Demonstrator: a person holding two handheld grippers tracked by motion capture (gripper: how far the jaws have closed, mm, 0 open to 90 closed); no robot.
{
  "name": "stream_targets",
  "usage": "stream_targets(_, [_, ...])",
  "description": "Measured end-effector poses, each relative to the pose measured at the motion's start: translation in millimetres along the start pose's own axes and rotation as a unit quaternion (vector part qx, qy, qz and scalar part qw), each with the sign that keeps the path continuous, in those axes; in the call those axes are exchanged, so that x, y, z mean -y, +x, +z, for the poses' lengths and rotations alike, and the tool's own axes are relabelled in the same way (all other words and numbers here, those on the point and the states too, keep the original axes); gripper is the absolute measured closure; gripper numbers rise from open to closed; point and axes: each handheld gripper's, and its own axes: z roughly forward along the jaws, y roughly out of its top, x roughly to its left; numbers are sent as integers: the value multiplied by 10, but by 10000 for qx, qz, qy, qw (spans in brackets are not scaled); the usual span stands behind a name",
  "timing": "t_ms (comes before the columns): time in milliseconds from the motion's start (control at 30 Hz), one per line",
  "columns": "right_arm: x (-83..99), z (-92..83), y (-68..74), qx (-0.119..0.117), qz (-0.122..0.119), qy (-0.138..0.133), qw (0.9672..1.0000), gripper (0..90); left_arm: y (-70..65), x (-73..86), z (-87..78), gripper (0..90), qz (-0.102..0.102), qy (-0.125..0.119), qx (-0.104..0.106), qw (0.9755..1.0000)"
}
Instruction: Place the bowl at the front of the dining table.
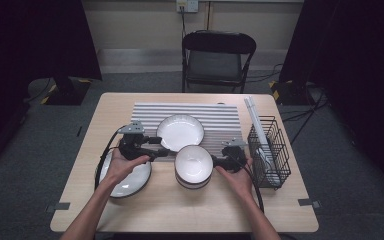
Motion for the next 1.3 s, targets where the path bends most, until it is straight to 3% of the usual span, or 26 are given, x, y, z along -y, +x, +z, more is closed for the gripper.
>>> stream_targets(200, [1,1,1,8,-12,-14,10000,248,-50,-67,32,375,2,-40,85,10000])
stream_targets(467, [1,-3,8,21,25,1,10000,249,-184,-186,160,332,196,-101,42,9997])
stream_targets(733, [1,-2,8,22,26,-2,10000,249,-239,-206,382,343,179,47,338,9993])
stream_targets(1000, [1,0,5,18,14,-11,10000,249,-271,-303,546,394,355,269,341,9984])
stream_targets(1067, [1,0,5,16,17,-11,10000,249,-278,-322,579,450,421,289,329,9982])
stream_targets(1233, [1,-1,4,9,13,-8,10000,249,-259,-294,679,529,371,402,310,9980])
stream_targets(1300, [2,-1,4,11,12,-8,10000,249,-252,-282,699,564,345,436,391,9977])
